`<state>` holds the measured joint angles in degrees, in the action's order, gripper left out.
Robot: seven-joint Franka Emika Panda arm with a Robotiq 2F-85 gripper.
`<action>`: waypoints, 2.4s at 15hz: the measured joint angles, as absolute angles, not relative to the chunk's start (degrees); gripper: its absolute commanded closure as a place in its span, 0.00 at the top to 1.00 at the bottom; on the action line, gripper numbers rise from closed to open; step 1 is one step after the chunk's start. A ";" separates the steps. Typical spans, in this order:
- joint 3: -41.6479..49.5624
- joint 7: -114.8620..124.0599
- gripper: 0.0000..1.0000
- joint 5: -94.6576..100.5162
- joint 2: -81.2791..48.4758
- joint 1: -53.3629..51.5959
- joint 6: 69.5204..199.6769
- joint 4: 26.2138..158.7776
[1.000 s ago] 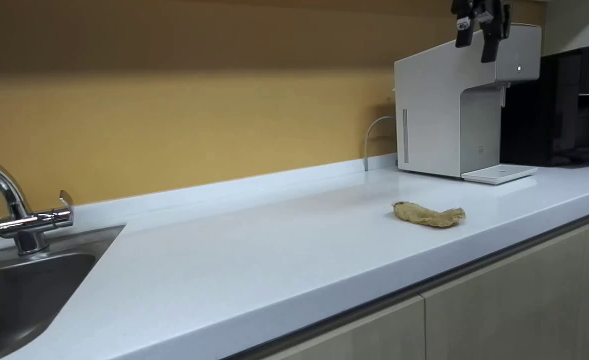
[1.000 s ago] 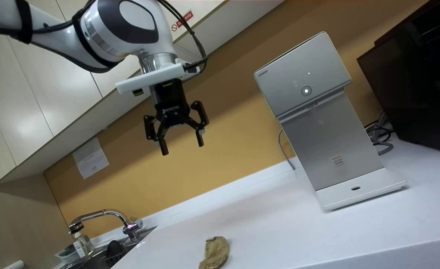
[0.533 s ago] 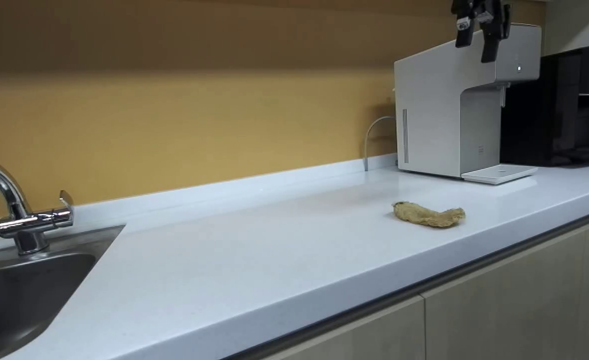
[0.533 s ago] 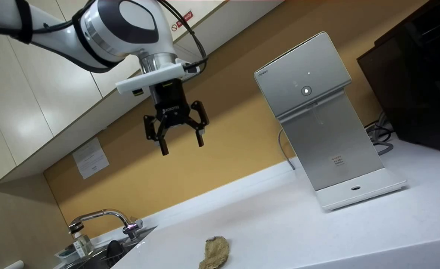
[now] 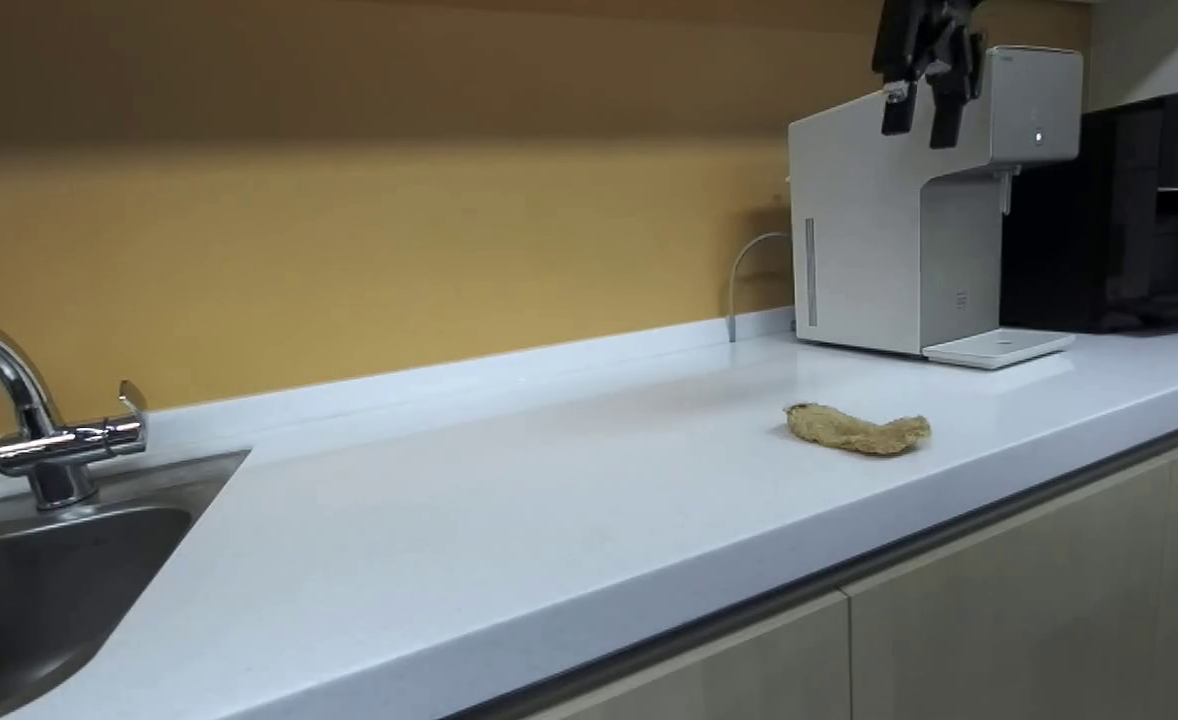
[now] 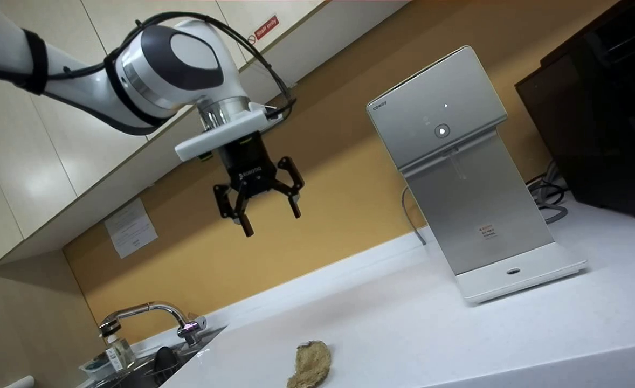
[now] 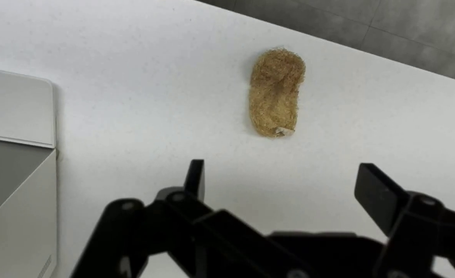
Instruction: Use the object on the table to wipe the table surface
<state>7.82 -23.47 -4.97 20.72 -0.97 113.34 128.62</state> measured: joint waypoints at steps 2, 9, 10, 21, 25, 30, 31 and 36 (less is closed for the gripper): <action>6.06 -22.53 1.00 -3.18 18.96 -0.97 117.74 129.78; 0.63 -10.95 1.00 10.53 10.30 -0.18 131.89 131.47; 0.41 -9.66 1.00 11.42 9.29 -0.03 131.92 131.48; -0.68 -11.85 1.00 1.07 5.71 -2.17 127.12 133.67; -0.97 -12.02 1.00 2.44 5.52 -2.20 127.44 133.82; -2.63 -12.15 1.00 5.33 3.60 -3.03 131.99 136.25; -2.76 -12.18 1.00 5.56 2.92 -3.14 133.42 136.77; -2.99 -12.62 1.00 5.54 -0.74 -3.26 140.88 137.94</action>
